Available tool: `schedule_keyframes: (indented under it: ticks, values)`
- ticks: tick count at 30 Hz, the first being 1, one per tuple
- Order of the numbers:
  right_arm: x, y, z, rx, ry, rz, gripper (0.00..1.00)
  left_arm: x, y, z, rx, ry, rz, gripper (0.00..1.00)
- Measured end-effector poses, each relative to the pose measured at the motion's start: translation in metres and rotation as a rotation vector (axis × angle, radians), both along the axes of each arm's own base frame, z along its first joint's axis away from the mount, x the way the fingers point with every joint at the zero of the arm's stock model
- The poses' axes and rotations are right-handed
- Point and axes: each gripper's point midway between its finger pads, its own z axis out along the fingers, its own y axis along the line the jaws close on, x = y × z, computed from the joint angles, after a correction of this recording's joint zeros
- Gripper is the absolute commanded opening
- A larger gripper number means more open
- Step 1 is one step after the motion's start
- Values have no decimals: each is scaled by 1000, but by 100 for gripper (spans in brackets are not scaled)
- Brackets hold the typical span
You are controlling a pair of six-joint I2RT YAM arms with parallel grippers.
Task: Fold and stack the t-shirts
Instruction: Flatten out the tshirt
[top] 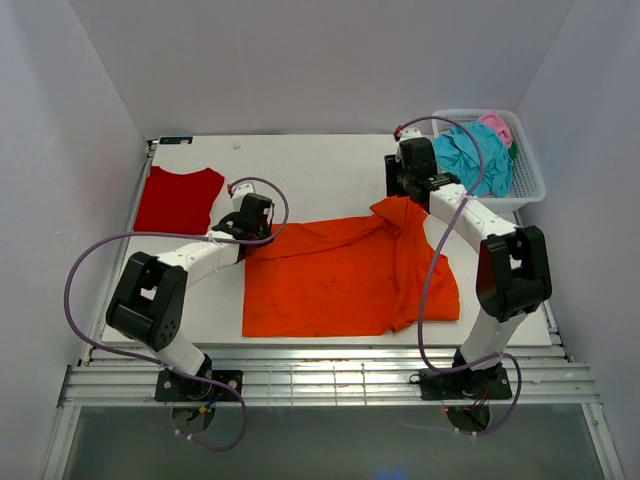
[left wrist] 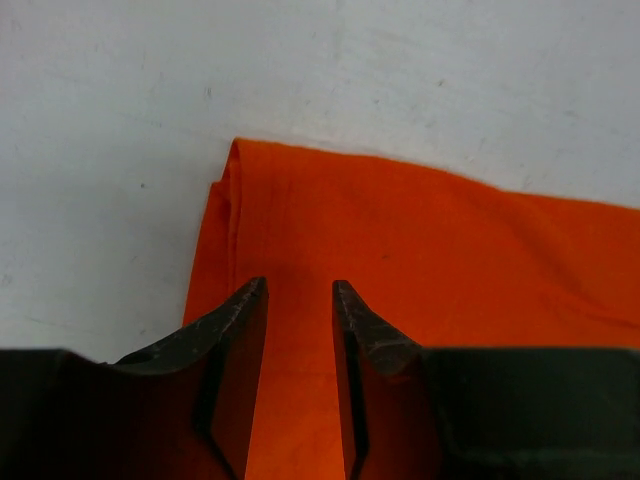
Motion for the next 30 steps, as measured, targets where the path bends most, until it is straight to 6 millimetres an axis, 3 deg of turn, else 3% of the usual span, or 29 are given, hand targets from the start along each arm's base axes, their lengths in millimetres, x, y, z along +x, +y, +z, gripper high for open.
schedule_keyframes:
  ticks: [1, 4, 16, 25, 30]
  values:
    - [-2, 2, -18, -6, 43, 7, 50, -6, 0, -12, 12, 40, -2, 44]
    - [-8, 3, -39, -12, 99, 19, 50, -20, 1, -30, 38, 108, -3, 47]
    - [-13, 13, -47, 13, 126, 41, 49, -41, 11, -43, 89, 173, 46, 45]
    - [-14, 18, -74, -6, 181, 52, 49, -48, 16, -51, 107, 198, 61, 44]
    - [-1, 26, -86, -15, 202, 59, 49, -48, 15, -59, 107, 211, 59, 43]
